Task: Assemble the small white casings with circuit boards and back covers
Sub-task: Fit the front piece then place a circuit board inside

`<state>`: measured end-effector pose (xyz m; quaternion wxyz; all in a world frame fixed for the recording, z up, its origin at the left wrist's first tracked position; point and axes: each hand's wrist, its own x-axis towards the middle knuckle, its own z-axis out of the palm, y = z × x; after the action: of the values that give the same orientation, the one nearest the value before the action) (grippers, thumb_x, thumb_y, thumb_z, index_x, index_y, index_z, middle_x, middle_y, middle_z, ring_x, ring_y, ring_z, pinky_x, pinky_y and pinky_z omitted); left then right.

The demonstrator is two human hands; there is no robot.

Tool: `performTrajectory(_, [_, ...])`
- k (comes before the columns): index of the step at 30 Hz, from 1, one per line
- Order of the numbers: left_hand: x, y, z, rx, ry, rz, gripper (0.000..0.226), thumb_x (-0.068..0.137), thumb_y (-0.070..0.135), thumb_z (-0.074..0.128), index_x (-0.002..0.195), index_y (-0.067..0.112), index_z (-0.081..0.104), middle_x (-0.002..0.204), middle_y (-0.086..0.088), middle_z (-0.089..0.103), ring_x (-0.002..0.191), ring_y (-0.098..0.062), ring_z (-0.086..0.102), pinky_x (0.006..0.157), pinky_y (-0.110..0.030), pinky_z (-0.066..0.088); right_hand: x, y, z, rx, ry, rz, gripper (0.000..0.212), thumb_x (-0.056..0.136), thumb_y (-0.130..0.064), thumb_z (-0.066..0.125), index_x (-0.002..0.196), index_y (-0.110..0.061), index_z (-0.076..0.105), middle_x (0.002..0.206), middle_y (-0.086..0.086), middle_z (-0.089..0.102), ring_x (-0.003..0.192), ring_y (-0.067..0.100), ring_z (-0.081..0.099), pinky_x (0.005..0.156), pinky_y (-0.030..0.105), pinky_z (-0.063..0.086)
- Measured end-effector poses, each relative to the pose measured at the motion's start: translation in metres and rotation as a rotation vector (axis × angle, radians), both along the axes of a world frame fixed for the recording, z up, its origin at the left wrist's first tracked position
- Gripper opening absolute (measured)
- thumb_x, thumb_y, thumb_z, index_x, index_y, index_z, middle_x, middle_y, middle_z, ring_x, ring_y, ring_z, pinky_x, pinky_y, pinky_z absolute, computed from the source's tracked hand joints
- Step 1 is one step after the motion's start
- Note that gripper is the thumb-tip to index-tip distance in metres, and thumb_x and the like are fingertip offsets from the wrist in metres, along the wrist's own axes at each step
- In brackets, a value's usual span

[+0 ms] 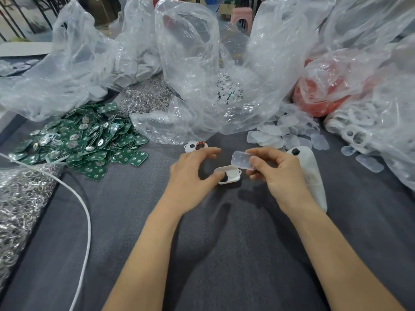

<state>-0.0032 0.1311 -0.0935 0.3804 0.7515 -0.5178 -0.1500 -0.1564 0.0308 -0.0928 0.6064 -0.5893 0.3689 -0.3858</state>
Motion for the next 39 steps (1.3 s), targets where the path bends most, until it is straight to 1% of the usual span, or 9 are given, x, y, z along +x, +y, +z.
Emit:
performTrajectory(2, [0.005,0.002,-0.003,0.193,-0.112,-0.056,0.070,0.074,0.044,0.077,0.136,0.031,0.046,0.136,0.009,0.049,0.131,-0.013,0.033,0.114,-0.041,0.020,-0.001,-0.003,-0.002,-0.016,0.070,0.013,0.020,0.088,0.000,0.062,0.086,-0.019,0.070,0.080,0.000,0.071,0.056,0.005,0.064,0.053,0.014,0.049])
performTrajectory(3, [0.005,0.001,-0.006,0.230,-0.142,-0.067,0.075,0.072,0.046,0.078,0.137,0.030,0.044,0.139,0.007,0.044,0.134,-0.015,0.030,0.115,-0.044,0.016,0.000,-0.004,-0.003,-0.013,0.085,0.027,0.020,0.088,-0.001,0.062,0.087,-0.019,0.070,0.081,0.000,0.071,0.056,0.005,0.064,0.054,0.014,0.050])
performTrajectory(6, [0.005,-0.002,-0.013,0.182,-0.192,-0.065,0.066,0.071,0.046,0.078,0.129,0.030,0.051,0.139,0.008,0.043,0.136,-0.014,0.028,0.114,-0.048,0.015,0.002,-0.006,-0.005,-0.015,0.113,0.067,0.021,0.088,0.000,0.062,0.088,-0.019,0.070,0.083,0.002,0.071,0.055,0.005,0.063,0.054,0.013,0.049])
performTrajectory(9, [0.007,-0.004,-0.018,0.133,-0.194,-0.050,0.054,0.073,0.044,0.077,0.122,0.032,0.058,0.136,0.008,0.046,0.138,-0.014,0.028,0.113,-0.051,0.015,0.002,-0.006,-0.007,-0.079,0.181,0.117,0.023,0.088,0.001,0.061,0.087,-0.021,0.070,0.074,0.000,0.070,0.053,0.004,0.060,0.053,0.013,0.047])
performTrajectory(14, [0.003,-0.004,-0.022,0.107,-0.157,-0.044,0.044,0.076,0.044,0.074,0.117,0.037,0.059,0.139,0.013,0.042,0.140,-0.005,0.014,0.116,-0.044,-0.001,0.002,-0.006,-0.005,-0.138,0.228,0.172,0.024,0.088,0.002,0.061,0.086,-0.021,0.070,0.053,-0.008,0.063,0.049,0.001,0.053,0.051,0.013,0.045])
performTrajectory(19, [-0.002,-0.005,-0.020,0.102,-0.142,-0.080,0.045,0.075,0.041,0.076,0.116,0.035,0.060,0.142,0.011,0.040,0.142,-0.009,0.014,0.116,-0.044,-0.001,0.001,-0.006,-0.008,-0.150,0.264,0.204,0.021,0.086,0.001,0.063,0.091,-0.017,0.072,0.056,-0.011,0.061,0.047,0.002,0.047,0.052,0.012,0.042])
performTrajectory(24, [-0.002,-0.004,-0.019,0.108,-0.128,-0.093,0.044,0.074,0.041,0.077,0.115,0.037,0.060,0.142,0.012,0.040,0.142,-0.006,0.013,0.117,-0.044,-0.001,0.000,-0.009,-0.011,-0.162,0.331,0.203,0.019,0.084,-0.003,0.067,0.087,-0.022,0.065,0.069,0.001,0.063,0.049,0.009,0.051,0.057,0.022,0.045])
performTrajectory(29, [-0.003,-0.004,-0.017,0.102,-0.121,-0.093,0.042,0.074,0.040,0.077,0.113,0.038,0.061,0.142,0.013,0.039,0.142,-0.007,0.014,0.117,-0.045,-0.002,0.000,-0.009,-0.012,-0.172,0.348,0.200,0.016,0.083,-0.004,0.068,0.082,-0.019,0.066,0.071,0.004,0.066,0.046,0.007,0.050,0.051,0.017,0.044])
performTrajectory(39, [-0.003,-0.004,-0.019,0.095,-0.127,-0.085,0.045,0.073,0.041,0.078,0.114,0.036,0.061,0.140,0.013,0.041,0.141,-0.006,0.017,0.117,-0.043,-0.002,0.002,-0.008,-0.015,-0.246,0.407,0.198,0.016,0.084,-0.011,0.069,0.082,-0.027,0.066,0.074,0.000,0.068,0.047,0.005,0.053,0.054,0.018,0.044])
